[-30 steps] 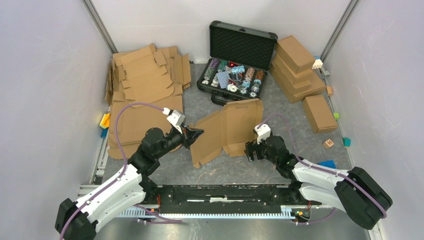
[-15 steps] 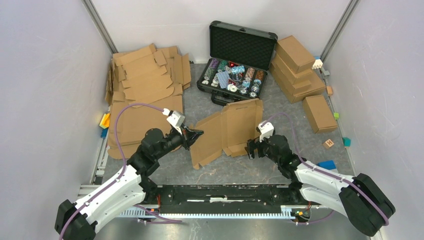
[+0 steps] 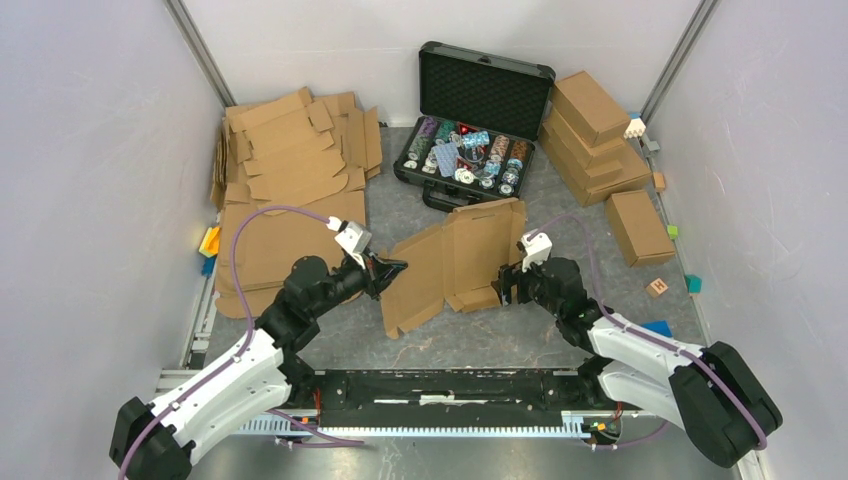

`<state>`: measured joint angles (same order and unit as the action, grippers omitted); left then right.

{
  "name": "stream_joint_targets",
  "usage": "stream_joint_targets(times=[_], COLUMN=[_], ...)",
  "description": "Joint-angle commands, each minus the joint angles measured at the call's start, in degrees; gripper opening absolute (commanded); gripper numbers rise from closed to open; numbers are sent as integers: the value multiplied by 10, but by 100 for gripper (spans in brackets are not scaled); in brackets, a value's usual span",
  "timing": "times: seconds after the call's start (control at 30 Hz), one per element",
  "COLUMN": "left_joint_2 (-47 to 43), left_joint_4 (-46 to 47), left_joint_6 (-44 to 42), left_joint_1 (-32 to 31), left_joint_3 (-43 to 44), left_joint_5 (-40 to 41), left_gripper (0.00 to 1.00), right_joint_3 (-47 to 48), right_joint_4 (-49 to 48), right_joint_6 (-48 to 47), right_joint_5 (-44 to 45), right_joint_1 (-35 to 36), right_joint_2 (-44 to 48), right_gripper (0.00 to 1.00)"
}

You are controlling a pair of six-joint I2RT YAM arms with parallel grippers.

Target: Fold the paper box

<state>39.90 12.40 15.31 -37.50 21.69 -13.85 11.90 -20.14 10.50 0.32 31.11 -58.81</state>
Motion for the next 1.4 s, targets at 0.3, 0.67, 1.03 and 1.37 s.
stream_joint_targets(times=[0.3, 0.67, 1.03, 1.37], left_joint_2=[57, 79, 115, 127], left_joint_4=[125, 195, 226, 195], left_joint_6=[47, 75, 71, 46], left_joint_1=[-4, -9, -59, -93], left_joint_3=[-14, -29, -28, -10], left_joint_5=[-23, -70, -24, -9], left_gripper=[2, 4, 4, 5], right_joint_3=[-12, 0, -10, -26], right_joint_4=[-69, -37, -44, -56], right_joint_6=[-16, -8, -12, -16], right_joint_5=[-82, -18, -20, -51], right_joint_1=[8, 16, 27, 29], right_joint_2=[-2, -24, -13, 5], right_gripper=[76, 69, 68, 87])
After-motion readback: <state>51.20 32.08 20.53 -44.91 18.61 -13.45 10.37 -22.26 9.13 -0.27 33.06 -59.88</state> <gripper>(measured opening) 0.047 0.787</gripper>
